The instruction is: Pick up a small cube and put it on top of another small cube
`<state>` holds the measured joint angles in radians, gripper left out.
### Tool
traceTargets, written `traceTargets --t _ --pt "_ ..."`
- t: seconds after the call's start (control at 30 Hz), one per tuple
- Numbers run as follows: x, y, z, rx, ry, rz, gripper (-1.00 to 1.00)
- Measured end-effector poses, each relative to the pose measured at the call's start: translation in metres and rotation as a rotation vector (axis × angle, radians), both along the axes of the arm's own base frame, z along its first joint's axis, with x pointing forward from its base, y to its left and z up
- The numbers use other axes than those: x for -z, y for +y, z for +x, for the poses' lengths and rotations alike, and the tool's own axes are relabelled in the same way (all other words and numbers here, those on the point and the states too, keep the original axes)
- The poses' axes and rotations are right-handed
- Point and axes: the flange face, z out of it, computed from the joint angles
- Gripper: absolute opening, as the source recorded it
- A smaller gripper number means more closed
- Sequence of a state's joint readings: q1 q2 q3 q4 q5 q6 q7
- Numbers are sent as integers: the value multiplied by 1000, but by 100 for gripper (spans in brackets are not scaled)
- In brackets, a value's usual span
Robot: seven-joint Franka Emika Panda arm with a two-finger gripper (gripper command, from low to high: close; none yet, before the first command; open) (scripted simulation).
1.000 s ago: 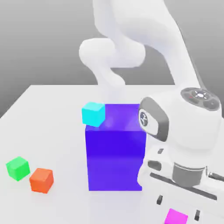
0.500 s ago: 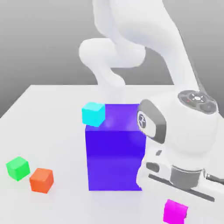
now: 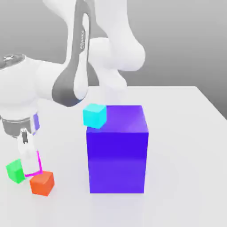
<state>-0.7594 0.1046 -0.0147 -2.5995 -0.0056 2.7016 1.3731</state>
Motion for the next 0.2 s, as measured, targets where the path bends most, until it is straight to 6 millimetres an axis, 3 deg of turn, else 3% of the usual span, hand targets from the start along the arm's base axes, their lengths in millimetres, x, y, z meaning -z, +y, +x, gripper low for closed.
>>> traceTargets --t 0.07,0.1,0.2 --pt "21 -5 -7 10 -4 0 -100" --pt "33 -5 -8 12 -4 0 100" --pt "33 -5 -8 12 -4 0 100"
